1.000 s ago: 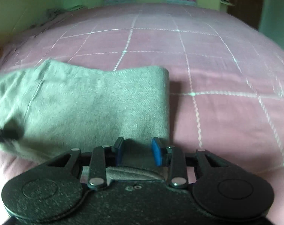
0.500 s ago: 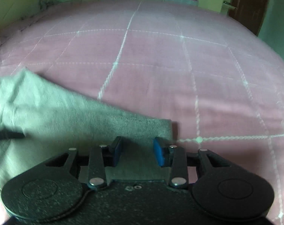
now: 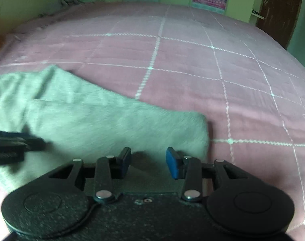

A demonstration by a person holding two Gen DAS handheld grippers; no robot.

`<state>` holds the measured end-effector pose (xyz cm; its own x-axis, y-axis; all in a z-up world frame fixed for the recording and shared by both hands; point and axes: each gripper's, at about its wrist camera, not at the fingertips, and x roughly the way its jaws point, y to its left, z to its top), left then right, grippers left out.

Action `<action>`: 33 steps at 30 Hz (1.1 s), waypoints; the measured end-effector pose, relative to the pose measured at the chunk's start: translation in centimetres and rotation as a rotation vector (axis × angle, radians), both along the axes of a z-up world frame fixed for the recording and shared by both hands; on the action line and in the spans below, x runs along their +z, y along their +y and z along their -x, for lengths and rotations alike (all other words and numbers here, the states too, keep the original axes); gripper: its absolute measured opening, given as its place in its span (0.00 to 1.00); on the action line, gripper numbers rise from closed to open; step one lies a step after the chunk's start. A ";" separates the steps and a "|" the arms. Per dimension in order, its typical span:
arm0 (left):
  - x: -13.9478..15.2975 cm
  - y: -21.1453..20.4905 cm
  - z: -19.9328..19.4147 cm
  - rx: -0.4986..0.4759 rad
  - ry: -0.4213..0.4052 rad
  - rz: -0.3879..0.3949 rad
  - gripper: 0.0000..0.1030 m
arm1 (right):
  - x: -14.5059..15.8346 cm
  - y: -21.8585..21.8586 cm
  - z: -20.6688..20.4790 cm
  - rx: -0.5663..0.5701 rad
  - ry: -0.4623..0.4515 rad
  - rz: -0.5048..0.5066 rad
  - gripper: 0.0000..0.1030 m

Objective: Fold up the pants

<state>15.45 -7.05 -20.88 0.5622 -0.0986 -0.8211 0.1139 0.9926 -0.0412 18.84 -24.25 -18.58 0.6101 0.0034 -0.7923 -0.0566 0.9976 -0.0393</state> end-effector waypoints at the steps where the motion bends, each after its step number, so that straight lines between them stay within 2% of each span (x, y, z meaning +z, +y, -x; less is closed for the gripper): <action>1: 0.0 0.1 0.6 -0.001 -0.005 -0.003 0.29 | -0.3 0.3 0.9 0.013 0.004 -0.006 0.39; 5: 0.3 0.4 2.3 0.004 -0.008 -0.002 0.29 | -1.3 1.0 4.1 0.022 -0.029 0.012 0.39; 10: 0.6 0.5 3.7 0.002 -0.014 -0.011 0.29 | -0.9 0.9 4.7 0.010 -0.001 -0.014 0.39; 18: 0.8 0.4 4.8 -0.013 -0.035 -0.028 0.30 | -1.1 1.5 6.0 0.003 -0.015 -0.005 0.39; 22: 2.9 3.3 5.0 0.058 -0.032 0.076 0.30 | -0.8 1.6 5.6 0.002 0.006 -0.001 0.39; 25: 4.1 6.5 5.8 0.118 -0.046 0.092 0.30 | 0.3 1.6 5.5 -0.028 0.007 -0.040 0.40; 26: 4.4 7.7 6.1 0.141 -0.047 0.096 0.32 | 0.6 1.8 5.7 -0.038 -0.004 -0.068 0.40; 28: 4.9 10.3 6.5 0.196 -0.045 0.097 0.48 | 1.1 2.8 5.7 -0.038 -0.024 -0.115 0.41; 29: 5.2 11.7 6.7 0.232 -0.049 0.093 0.63 | 1.2 3.7 5.6 -0.026 -0.029 -0.124 0.41; 30: 5.5 13.1 6.9 0.260 -0.064 0.095 0.70 | 1.2 4.5 5.4 -0.010 -0.028 -0.129 0.41; 33: 6.1 17.4 7.1 0.334 -0.080 0.121 0.72 | 0.9 7.5 4.5 0.047 -0.009 -0.138 0.41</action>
<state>8.31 10.39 -14.73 0.6420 0.0074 -0.7667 -0.2081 0.9641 -0.1649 14.36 -16.70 -17.67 0.6141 0.1406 -0.7766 -0.1035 0.9899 0.0973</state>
